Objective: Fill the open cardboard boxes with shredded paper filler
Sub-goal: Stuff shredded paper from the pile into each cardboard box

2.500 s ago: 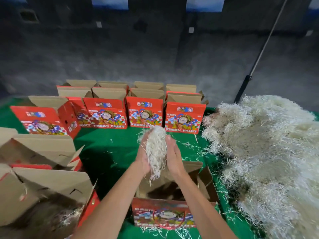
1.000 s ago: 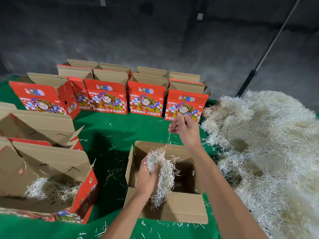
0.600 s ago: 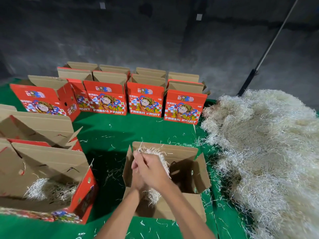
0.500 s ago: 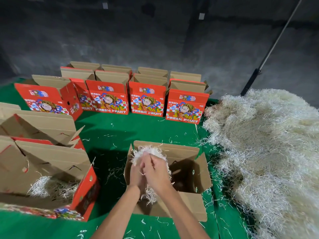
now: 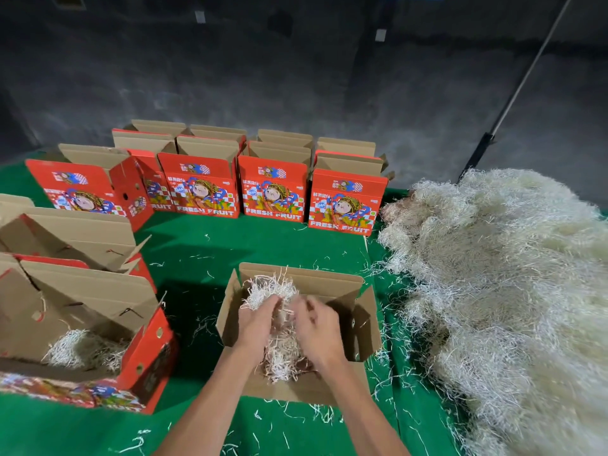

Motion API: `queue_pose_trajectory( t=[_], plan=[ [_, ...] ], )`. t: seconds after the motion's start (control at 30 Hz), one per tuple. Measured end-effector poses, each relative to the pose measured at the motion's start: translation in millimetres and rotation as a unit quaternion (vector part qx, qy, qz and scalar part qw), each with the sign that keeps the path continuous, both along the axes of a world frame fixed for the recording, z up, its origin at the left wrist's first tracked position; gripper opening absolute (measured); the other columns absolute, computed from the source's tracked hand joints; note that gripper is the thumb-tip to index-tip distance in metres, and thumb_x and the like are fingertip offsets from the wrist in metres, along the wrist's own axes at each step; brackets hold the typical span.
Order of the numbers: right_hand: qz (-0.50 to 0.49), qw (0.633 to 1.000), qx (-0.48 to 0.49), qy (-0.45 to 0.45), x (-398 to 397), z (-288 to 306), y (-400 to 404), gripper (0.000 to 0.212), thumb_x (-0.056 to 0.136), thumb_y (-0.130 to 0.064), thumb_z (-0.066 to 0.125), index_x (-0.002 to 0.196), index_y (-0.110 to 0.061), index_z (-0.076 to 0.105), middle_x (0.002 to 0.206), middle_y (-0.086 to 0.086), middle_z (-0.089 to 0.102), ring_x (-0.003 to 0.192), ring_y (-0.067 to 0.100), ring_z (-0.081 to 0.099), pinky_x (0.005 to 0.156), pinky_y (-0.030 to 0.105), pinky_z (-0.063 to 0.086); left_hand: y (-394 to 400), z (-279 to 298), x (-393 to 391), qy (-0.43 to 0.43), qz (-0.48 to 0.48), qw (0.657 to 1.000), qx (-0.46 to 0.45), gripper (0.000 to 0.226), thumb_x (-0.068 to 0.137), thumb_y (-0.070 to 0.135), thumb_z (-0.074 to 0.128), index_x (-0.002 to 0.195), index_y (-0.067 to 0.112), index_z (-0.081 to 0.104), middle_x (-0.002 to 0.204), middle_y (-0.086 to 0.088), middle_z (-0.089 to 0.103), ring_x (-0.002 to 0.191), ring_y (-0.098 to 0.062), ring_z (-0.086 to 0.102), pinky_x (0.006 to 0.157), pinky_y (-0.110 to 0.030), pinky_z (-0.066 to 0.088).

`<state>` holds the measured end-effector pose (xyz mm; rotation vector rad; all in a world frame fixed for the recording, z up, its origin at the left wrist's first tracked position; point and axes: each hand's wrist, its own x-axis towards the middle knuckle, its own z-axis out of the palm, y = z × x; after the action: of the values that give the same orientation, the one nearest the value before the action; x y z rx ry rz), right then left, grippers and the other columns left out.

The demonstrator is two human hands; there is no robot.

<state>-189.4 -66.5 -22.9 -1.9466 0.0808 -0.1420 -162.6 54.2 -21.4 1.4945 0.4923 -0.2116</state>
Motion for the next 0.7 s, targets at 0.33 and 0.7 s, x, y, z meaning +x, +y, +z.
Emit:
queue_pose_trajectory(
  t=[0.33, 0.7],
  plan=[
    [0.111, 0.944, 0.286, 0.125, 44, 60, -20, 0.045, 0.097, -0.054, 0.052, 0.12, -0.019, 0.068, 0.1, 0.001, 0.075, 0.095, 0.018, 0.067, 0.09, 0.038, 0.044, -14, -2, -22, 0.026, -0.185, 0.965, 0.187, 0.096, 0.075, 0.066, 0.056, 0.152, 0.023, 0.018, 0.152, -0.005, 0.032, 0.131, -0.024, 0.039, 0.108, -0.047, 0.036],
    [0.084, 0.975, 0.175, 0.107, -15, 21, -11, 0.063, 0.098, -0.069, 0.033, 0.063, -0.024, 0.059, 0.051, -0.002, 0.043, 0.045, 0.017, 0.038, 0.053, 0.03, 0.04, -10, -4, 6, 0.062, 0.039, 0.978, -0.197, 0.068, 0.087, 0.06, 0.05, 0.13, 0.009, 0.054, 0.12, -0.018, 0.067, 0.11, -0.033, 0.065, 0.091, -0.054, 0.053]
  ],
)
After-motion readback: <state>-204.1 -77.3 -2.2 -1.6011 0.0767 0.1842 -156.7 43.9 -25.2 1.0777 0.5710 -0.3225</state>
